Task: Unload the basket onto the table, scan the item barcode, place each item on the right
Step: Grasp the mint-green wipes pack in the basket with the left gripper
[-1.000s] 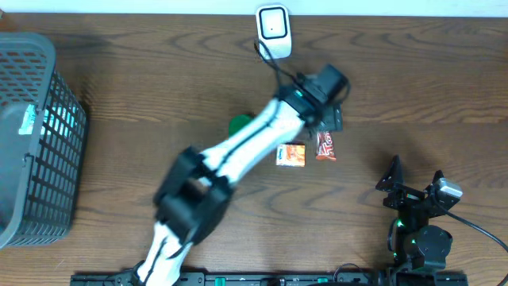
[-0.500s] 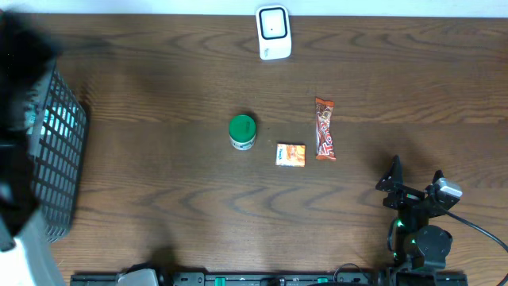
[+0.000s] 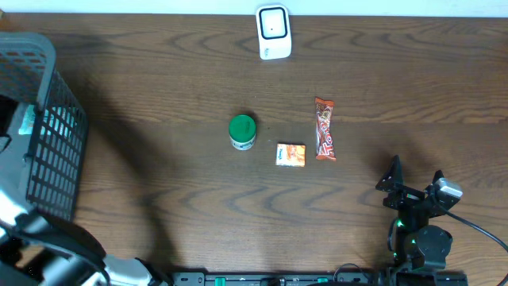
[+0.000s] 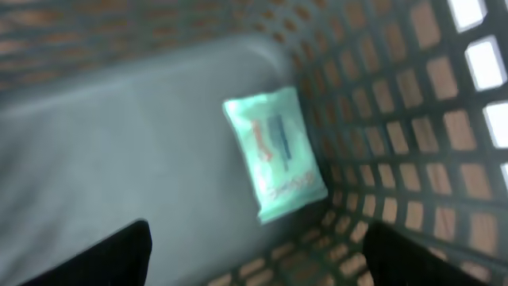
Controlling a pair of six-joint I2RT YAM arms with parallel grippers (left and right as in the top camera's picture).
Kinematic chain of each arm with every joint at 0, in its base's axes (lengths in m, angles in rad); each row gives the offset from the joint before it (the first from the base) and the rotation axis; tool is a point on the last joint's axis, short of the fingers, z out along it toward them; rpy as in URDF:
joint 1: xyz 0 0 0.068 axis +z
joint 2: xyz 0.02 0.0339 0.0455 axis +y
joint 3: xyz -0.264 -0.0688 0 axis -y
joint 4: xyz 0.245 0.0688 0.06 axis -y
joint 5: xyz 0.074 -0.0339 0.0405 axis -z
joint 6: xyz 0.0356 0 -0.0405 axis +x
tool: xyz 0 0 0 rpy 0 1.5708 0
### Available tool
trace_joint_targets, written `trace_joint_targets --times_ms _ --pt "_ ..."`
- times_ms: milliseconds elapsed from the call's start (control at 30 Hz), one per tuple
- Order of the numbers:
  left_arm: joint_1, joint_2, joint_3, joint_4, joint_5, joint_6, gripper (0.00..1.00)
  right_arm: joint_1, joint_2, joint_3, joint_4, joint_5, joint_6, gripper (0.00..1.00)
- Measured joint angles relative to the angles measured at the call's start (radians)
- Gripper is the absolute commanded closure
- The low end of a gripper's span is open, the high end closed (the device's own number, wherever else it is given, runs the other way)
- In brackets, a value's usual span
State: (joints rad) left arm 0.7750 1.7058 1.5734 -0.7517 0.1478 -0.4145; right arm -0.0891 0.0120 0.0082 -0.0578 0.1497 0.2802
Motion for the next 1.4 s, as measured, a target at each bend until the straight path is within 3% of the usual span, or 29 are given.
trace_joint_targets --times_ms 567,1233,1400 --pt "-0.002 0.359 -0.016 0.218 0.092 0.05 0.14 0.0 0.0 0.0 0.0 0.0 0.0 0.01" --pt "-0.003 0.421 -0.014 0.317 0.103 0.045 0.16 0.0 0.0 0.0 0.0 0.0 0.0 0.01" --pt "-0.003 0.433 -0.012 0.323 0.134 0.042 0.59 0.0 0.0 0.0 0.0 0.0 0.0 0.01"
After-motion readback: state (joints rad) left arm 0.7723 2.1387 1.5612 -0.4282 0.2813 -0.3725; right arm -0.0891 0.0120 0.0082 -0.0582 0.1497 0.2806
